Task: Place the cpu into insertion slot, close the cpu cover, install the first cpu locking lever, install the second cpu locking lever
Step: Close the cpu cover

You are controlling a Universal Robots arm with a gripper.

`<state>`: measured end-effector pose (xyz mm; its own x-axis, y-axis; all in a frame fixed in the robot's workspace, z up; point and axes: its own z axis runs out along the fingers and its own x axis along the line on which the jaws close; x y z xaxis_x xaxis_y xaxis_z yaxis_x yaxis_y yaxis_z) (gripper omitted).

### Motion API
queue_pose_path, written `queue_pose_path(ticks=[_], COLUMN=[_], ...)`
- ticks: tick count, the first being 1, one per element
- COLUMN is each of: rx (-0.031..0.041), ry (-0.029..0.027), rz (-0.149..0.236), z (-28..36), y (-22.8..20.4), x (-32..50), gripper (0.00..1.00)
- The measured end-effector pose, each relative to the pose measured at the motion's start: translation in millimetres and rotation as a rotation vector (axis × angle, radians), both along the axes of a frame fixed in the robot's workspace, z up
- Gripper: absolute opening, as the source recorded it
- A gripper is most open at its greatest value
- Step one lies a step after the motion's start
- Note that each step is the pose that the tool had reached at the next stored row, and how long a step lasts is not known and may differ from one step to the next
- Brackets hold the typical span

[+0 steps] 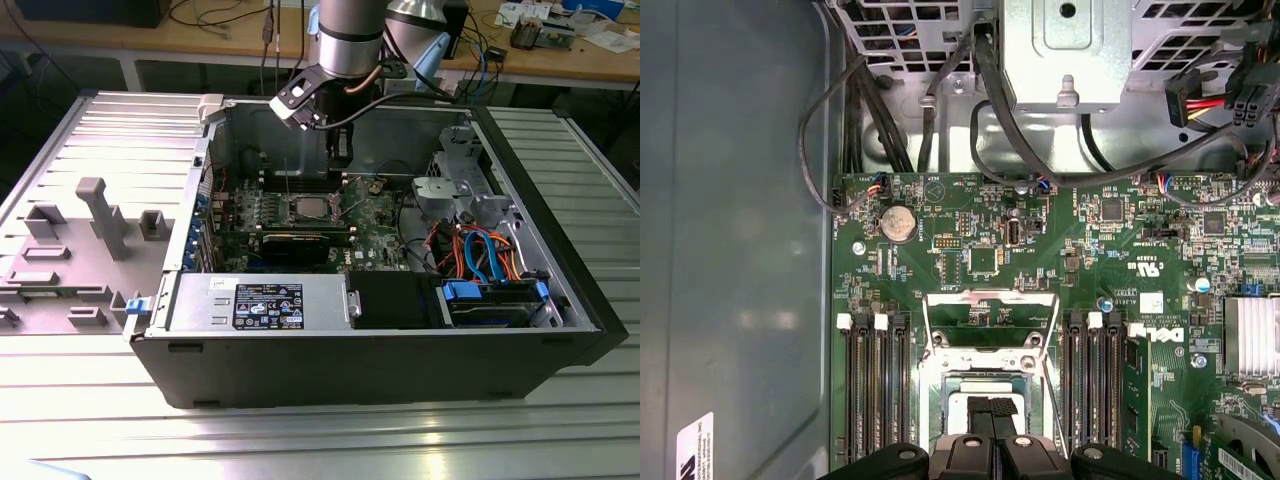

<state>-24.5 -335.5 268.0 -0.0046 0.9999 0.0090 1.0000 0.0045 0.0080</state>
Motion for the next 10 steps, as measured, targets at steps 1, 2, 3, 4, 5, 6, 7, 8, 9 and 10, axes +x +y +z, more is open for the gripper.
queue_pose_path(ticks=[1,2,3,4,5,6,7,8,9,10], rx=[0.0,0.0,0.0,0.0,0.0,0.0,0.0,0.0001,0.0001,0.0001], ry=[0.0,0.0,0.0,0.0,0.0,0.0,0.0,0.0,0.0,-0.0001], rz=[0.0,0.0,0.0,0.0,0.0,0.0,0.0,0.0,0.0,0.0], z=[0.0,0.0,0.0,0.0,0.0,0.0,0.0,-0.1,-0.1,-0.1], y=[0.0,0.0,0.0,0.0,0.0,0.0,0.0,0.0,0.0,0.0], x=[3.0,3.6,4.4,4.7,5.4,7.0,9.2,11.1,12.8,15.2], gripper=[0.11,0.11,0.11,0.11,0.11,0.11,0.11,0.11,0.11,0.11])
